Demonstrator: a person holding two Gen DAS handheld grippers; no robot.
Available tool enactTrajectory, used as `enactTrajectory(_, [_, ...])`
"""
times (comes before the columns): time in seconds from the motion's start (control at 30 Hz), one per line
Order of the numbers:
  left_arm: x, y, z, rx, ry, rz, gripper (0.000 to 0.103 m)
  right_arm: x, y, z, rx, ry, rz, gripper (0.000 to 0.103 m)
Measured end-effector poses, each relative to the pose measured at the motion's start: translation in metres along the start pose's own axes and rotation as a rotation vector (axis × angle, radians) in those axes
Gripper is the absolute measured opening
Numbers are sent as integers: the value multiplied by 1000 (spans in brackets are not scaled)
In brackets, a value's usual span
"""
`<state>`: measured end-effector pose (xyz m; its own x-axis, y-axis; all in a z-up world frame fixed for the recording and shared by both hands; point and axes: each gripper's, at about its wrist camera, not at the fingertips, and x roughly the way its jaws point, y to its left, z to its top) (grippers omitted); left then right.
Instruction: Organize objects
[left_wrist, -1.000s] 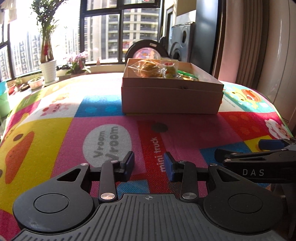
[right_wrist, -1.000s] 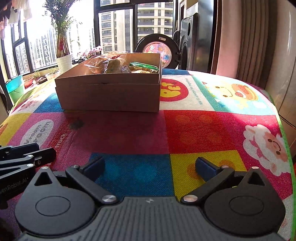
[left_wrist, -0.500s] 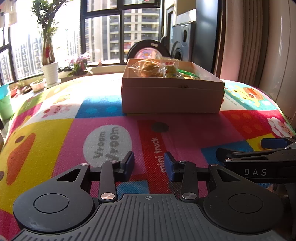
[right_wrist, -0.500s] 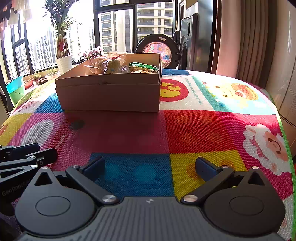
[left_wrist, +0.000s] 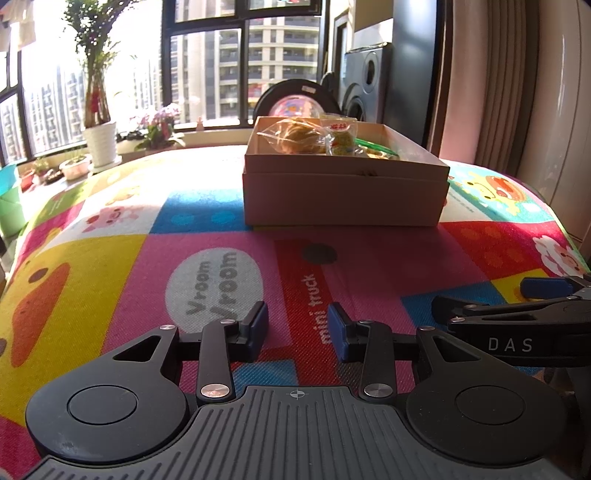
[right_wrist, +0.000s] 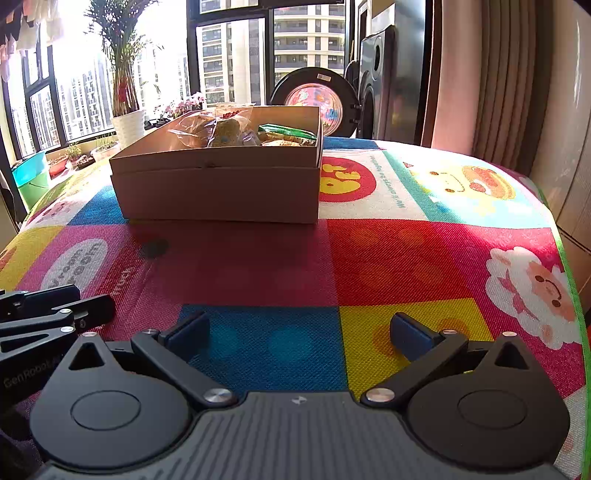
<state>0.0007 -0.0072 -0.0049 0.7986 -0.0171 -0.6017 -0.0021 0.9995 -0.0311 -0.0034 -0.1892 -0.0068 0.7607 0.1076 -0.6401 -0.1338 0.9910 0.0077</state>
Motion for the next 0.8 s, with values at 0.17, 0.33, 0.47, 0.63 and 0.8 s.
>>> enactTrajectory(0.17, [0, 0, 0, -5, 0, -4, 40, 0, 0, 0, 0, 0, 0, 103])
enactTrajectory(0.33, [0, 0, 0, -4, 0, -3, 40, 0, 0, 0, 0, 0, 0, 103])
enactTrajectory(0.47, [0, 0, 0, -4, 0, -3, 40, 0, 1, 0, -4, 0, -4, 103])
enactTrajectory(0.63, [0, 1, 0, -10, 0, -7, 40, 0, 1, 0, -2, 0, -2, 103])
enactTrajectory(0.8, [0, 2, 0, -10, 1, -7, 40, 0, 2, 0, -3, 0, -3, 103])
